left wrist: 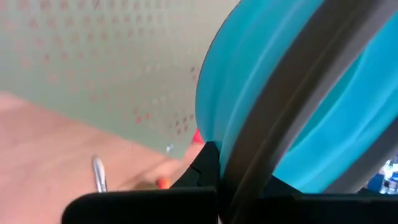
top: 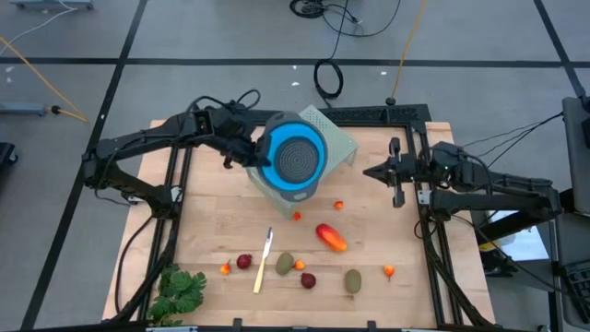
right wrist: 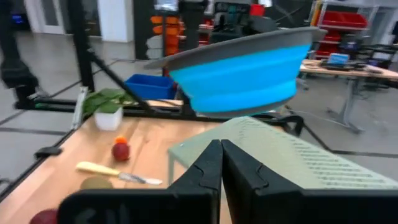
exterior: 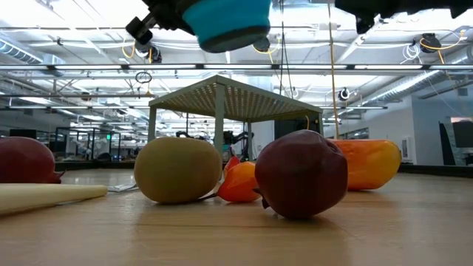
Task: Pick & Place Fruit
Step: Put the blue strainer bowl on the shelf
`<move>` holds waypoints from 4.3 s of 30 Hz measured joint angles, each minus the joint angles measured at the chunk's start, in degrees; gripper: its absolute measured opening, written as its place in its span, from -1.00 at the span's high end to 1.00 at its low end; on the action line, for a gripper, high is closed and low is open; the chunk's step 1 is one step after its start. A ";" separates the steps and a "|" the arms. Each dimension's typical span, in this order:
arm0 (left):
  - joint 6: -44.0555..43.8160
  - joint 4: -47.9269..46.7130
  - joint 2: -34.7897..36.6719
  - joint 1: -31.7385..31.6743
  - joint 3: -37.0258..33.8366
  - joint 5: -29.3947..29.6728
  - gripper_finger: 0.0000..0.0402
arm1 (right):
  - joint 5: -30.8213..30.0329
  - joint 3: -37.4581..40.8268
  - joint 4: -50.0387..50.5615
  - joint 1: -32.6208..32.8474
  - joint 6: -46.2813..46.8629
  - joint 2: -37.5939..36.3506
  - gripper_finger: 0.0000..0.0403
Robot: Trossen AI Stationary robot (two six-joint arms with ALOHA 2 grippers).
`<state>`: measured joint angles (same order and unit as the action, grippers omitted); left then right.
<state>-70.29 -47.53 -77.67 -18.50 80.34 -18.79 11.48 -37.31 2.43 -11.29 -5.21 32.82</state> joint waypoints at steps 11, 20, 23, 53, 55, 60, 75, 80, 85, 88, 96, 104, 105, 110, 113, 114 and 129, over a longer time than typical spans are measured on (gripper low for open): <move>-3.88 -3.81 -0.02 1.01 0.00 -2.22 1.00 | 2.34 5.06 -0.04 0.02 1.75 -5.90 1.00; -4.01 -6.83 -0.75 0.98 0.00 0.28 1.00 | 2.32 5.12 0.19 0.02 -0.33 -6.95 1.00; -4.04 -6.72 -0.63 0.98 0.00 0.91 1.00 | 2.35 5.12 1.53 0.02 -0.44 -6.97 1.00; -6.92 -7.66 -3.81 -1.53 0.00 0.37 1.00 | 2.35 5.12 16.25 0.02 -1.51 -21.73 1.00; -6.92 -8.54 -3.96 -1.93 0.00 0.27 1.00 | 2.35 5.12 16.26 0.02 -1.51 -21.70 1.00; -6.68 -10.29 -3.93 -2.85 0.00 0.76 1.00 | 2.26 5.12 16.69 0.02 -2.71 -21.73 1.00; -6.48 -12.59 -4.57 -2.99 -0.01 -0.65 1.00 | 2.17 5.12 16.73 0.02 -3.02 -21.73 1.00; -6.42 -12.46 -4.57 -2.67 -0.01 -0.65 1.00 | 2.15 5.12 16.73 0.02 -2.99 -21.73 1.00; -6.42 -12.46 -4.57 -2.68 -0.01 0.84 1.00 | 2.15 5.12 16.73 0.02 -2.99 -21.73 1.00; -6.66 -12.46 -4.57 -2.69 -0.02 0.92 1.00 | 2.15 5.12 16.73 0.02 -2.70 -21.73 1.00; -6.67 -12.46 -4.57 -2.69 -0.02 0.88 1.00 | 2.13 5.12 16.73 0.01 -1.54 -21.72 1.00; -5.85 -12.46 -4.57 -2.69 -0.02 0.90 0.93 | 2.13 5.12 16.73 0.01 -1.49 -21.73 1.00; -5.32 -12.48 -4.57 -2.69 -0.02 0.90 0.91 | 2.13 5.12 16.73 0.02 -1.49 -21.71 1.00; -3.31 -12.48 -4.57 -2.69 -0.02 0.88 0.80 | 2.13 5.12 16.73 0.02 -1.49 -21.72 1.00; -3.29 -12.46 -4.57 -2.69 -0.02 0.90 0.72 | 2.13 5.12 16.73 0.00 -1.49 -21.73 1.00; -3.27 -12.44 -4.57 -2.69 -0.02 0.90 0.70 | 2.13 5.12 16.73 0.02 -1.49 -21.71 1.00; -3.34 -12.44 -4.57 -2.64 -0.02 2.84 0.18 | 2.14 5.12 16.75 0.02 -1.47 -21.73 1.00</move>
<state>-73.63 -59.96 -82.24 -21.15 80.31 -15.94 13.61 -32.18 19.17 -11.27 -6.68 11.09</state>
